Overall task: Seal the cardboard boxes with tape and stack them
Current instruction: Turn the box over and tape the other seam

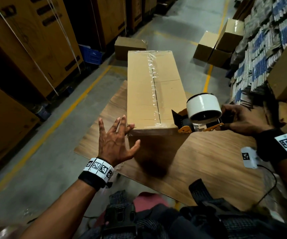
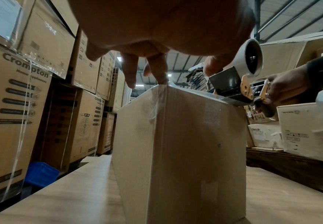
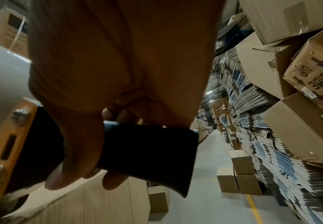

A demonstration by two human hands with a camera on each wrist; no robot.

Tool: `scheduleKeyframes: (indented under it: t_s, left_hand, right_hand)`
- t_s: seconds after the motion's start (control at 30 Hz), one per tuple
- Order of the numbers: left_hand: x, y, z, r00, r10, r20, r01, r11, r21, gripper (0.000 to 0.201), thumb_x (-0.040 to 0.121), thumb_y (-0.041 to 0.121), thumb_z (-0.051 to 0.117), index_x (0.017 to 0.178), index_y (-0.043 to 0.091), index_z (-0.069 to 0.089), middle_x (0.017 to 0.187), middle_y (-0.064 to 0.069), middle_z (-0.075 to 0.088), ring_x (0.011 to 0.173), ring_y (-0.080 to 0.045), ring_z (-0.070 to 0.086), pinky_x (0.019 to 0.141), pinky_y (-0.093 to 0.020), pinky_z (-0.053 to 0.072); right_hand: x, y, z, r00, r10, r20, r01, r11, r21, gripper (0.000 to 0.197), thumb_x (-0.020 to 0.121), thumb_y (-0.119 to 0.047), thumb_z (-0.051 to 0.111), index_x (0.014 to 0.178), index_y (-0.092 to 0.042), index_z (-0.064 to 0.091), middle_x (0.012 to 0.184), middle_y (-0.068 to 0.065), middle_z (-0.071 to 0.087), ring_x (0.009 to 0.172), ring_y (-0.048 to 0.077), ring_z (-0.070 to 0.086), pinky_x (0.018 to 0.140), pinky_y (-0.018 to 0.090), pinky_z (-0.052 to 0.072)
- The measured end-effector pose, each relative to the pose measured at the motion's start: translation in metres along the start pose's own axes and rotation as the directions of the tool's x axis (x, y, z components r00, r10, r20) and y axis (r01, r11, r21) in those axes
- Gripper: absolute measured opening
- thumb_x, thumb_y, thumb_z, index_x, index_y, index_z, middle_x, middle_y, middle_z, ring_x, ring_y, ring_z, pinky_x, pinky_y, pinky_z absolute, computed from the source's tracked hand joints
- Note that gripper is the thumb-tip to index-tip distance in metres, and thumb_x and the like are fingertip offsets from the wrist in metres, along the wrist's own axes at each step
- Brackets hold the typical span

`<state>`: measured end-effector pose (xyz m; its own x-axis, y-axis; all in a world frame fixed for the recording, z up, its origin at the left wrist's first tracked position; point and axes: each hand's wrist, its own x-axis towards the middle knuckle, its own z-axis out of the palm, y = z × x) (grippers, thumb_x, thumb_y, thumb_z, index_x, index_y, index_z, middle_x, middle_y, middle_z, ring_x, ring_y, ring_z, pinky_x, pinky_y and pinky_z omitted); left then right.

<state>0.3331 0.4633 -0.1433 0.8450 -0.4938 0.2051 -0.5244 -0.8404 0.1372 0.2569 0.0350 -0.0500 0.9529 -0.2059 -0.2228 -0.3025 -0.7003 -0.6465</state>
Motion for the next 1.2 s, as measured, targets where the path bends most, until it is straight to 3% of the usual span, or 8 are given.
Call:
scheduleKeyframes:
  t_s: [0.1,0.17,0.27,0.47,0.57,0.63,0.77,1.2]
  left_hand:
    - [0.000,0.001,-0.002,0.999,-0.006,0.033,0.006,1.000,0.022,0.075,0.088,0.074,0.043,0.144,0.027,0.060,0.158,-0.003,0.050,0.146,-0.026,0.047,0.123,-0.070,0.003]
    - [-0.001,0.005,-0.001,1.000,0.007,0.018,-0.008,1.000,0.021,0.074,0.088,0.072,0.047,0.142,0.024,0.061,0.147,0.000,0.061,0.145,-0.028,0.049,0.125,-0.066,0.008]
    - [0.002,0.018,-0.003,0.998,0.025,-0.056,-0.024,1.000,0.017,0.079,0.086,0.070,0.052,0.139,0.012,0.062,0.134,-0.007,0.070,0.144,-0.030,0.049,0.127,-0.061,0.012]
    - [0.013,0.067,0.014,0.994,0.096,0.060,-0.094,0.995,-0.041,0.101,0.093,0.085,0.024,0.156,0.009,0.045,0.163,-0.009,0.042,0.155,-0.024,0.031,0.128,-0.048,0.019]
    - [0.011,0.067,0.024,0.990,0.108,0.094,-0.105,0.994,-0.038,0.103,0.092,0.088,0.020,0.157,0.013,0.044,0.164,-0.006,0.040,0.155,-0.021,0.032,0.129,-0.044,0.021]
    - [0.008,0.053,0.023,0.991,0.111,0.076,-0.108,0.993,-0.042,0.098,0.093,0.086,0.023,0.157,0.015,0.045,0.164,-0.004,0.041,0.154,-0.019,0.034,0.128,-0.042,0.022]
    - [0.007,0.026,0.014,0.992,0.091,0.092,-0.093,0.995,0.021,0.099,0.091,0.087,0.025,0.156,0.016,0.046,0.163,-0.002,0.043,0.154,-0.018,0.033,0.128,-0.043,0.023]
    - [0.033,0.101,0.018,0.947,0.232,0.223,-0.240,0.971,0.008,0.100,0.093,0.083,0.031,0.164,0.012,0.026,0.171,-0.007,0.024,0.159,-0.019,0.018,0.127,-0.030,0.001]
  right_hand:
    - [-0.001,-0.002,0.005,1.000,0.021,0.001,-0.021,1.000,-0.017,0.044,0.066,0.007,0.091,0.101,0.003,0.065,0.093,0.020,0.075,0.093,0.033,0.073,0.083,0.038,0.059]
    - [-0.001,0.001,0.008,1.000,0.006,-0.008,-0.006,1.000,-0.004,0.045,0.069,0.017,0.084,0.108,0.015,0.061,0.099,0.027,0.073,0.079,0.005,0.071,0.068,0.009,0.052]
    - [-0.004,-0.007,0.011,1.000,-0.018,-0.002,0.018,0.999,0.033,0.045,0.071,0.025,0.077,0.112,0.019,0.060,0.100,0.028,0.072,0.061,-0.018,0.057,0.059,-0.001,0.041]
    - [0.004,0.009,0.009,1.000,0.001,0.010,-0.001,0.999,-0.036,0.050,0.071,0.013,0.086,0.114,0.011,0.061,0.106,0.027,0.072,0.101,0.031,0.068,0.074,0.008,0.050]
    - [0.007,0.008,0.007,0.999,0.016,0.045,-0.015,0.999,-0.038,0.052,0.070,0.007,0.088,0.114,0.007,0.060,0.105,0.024,0.073,0.108,0.039,0.068,0.097,0.049,0.055]
    - [0.007,0.005,0.011,0.996,0.000,0.085,0.008,0.996,-0.085,0.055,0.067,-0.012,0.094,0.113,-0.006,0.063,0.102,0.014,0.075,0.104,0.034,0.071,0.093,0.059,0.055]
    - [0.004,0.000,0.033,0.993,-0.110,0.049,0.115,0.985,-0.126,0.047,0.065,-0.018,0.096,0.099,-0.020,0.063,0.086,-0.003,0.073,0.086,0.022,0.070,0.079,0.036,0.057]
    - [-0.005,0.020,0.048,0.975,-0.209,0.081,0.213,0.976,-0.044,0.034,0.084,-0.009,0.082,0.110,-0.029,0.073,0.093,-0.016,0.076,0.086,-0.002,0.068,0.075,0.024,0.051]
